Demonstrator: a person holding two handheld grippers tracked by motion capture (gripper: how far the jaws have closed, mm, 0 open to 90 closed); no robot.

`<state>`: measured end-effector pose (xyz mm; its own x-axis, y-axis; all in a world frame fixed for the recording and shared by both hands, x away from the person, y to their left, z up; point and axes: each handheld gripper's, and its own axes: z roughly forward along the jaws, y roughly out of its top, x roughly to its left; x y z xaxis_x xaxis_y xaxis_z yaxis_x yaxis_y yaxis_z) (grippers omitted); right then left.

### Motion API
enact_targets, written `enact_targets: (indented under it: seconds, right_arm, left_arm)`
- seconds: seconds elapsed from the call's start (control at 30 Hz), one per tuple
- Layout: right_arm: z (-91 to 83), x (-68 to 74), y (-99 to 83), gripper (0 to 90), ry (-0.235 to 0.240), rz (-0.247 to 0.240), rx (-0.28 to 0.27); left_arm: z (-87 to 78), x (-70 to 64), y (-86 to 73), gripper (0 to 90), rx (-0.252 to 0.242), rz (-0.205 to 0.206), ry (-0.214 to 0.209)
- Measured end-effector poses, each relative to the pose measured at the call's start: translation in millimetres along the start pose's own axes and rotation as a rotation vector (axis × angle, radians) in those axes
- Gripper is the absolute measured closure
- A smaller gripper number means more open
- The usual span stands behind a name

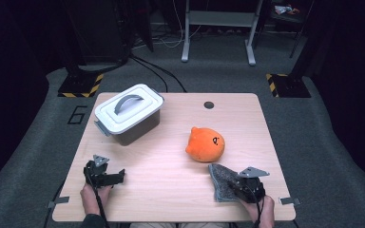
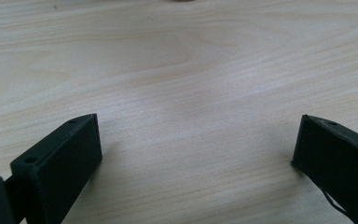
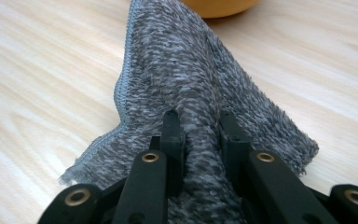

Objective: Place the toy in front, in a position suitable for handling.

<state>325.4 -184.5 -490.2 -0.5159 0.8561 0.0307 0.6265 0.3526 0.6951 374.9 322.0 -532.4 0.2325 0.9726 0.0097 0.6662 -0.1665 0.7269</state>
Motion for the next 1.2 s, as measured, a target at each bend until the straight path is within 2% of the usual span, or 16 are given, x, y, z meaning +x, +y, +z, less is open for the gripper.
enact_targets:
  seconds: [0.23, 0.67, 1.2]
  right_arm:
    - [-14.3, -24.5, -3.7, 75.2, -0.069, 0.046, -0.006]
    - [-25.8, -52.5, 1.8, 74.9, -0.155, 0.104, -0.045]
    - [-19.3, -76.1, 20.8, 74.3, -0.201, 0.137, -0.07]
  left_arm:
    - [-0.1, 0.0, 0.0, 0.5, 0.001, 0.0, 0.0]
    - [0.0, -0.1, 0.0, 0.5, 0.0, 0.0, 0.0]
    - [0.0, -0.1, 0.0, 0.5, 0.0, 0.0, 0.0]
